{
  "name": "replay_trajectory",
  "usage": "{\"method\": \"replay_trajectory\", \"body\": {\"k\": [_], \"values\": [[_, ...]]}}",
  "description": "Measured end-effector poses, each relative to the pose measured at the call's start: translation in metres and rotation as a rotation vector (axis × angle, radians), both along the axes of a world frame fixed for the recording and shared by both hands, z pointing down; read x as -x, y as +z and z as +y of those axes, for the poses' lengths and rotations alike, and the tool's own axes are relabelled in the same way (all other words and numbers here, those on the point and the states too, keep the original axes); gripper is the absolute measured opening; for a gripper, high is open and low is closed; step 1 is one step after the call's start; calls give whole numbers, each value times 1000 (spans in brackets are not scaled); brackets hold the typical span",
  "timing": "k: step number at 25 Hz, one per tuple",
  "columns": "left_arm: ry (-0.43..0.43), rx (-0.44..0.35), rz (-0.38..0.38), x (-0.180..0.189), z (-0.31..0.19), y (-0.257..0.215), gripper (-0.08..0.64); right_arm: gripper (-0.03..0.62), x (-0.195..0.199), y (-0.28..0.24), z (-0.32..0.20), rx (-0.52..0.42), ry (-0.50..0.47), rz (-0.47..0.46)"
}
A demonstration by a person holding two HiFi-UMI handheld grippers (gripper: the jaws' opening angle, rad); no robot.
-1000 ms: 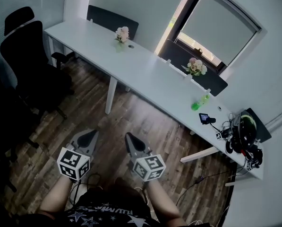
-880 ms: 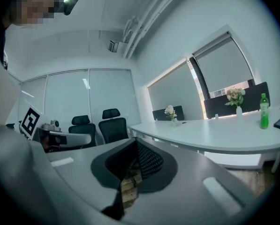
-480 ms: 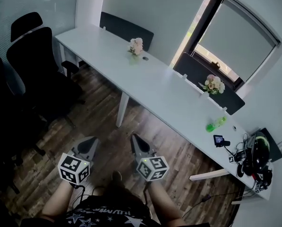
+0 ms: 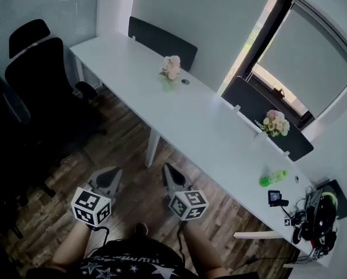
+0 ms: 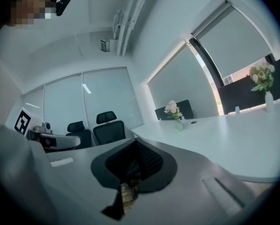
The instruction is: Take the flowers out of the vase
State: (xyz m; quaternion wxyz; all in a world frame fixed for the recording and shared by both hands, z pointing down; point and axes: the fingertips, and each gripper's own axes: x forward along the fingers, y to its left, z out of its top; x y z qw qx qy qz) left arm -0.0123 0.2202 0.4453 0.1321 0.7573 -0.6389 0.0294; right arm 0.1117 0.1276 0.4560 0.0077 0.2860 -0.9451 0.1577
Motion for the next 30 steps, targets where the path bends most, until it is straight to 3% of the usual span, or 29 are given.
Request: {"method": "replay_trajectory", "body": {"k": [10,14,18,30], "values": [[-63,-2,-12,12,-65,5,9,2,14,11,-72,14,-68,8],[-75,28,-20,12,-70,13,9,2,13,10,-83,27,-79,-7],[-80,6,-17,24,-82,8,9,2,17,19,-90,43,-70,-2],[20,-40,-17,47,-170,9,9,2,28,23,-152,40,12,11]]}}
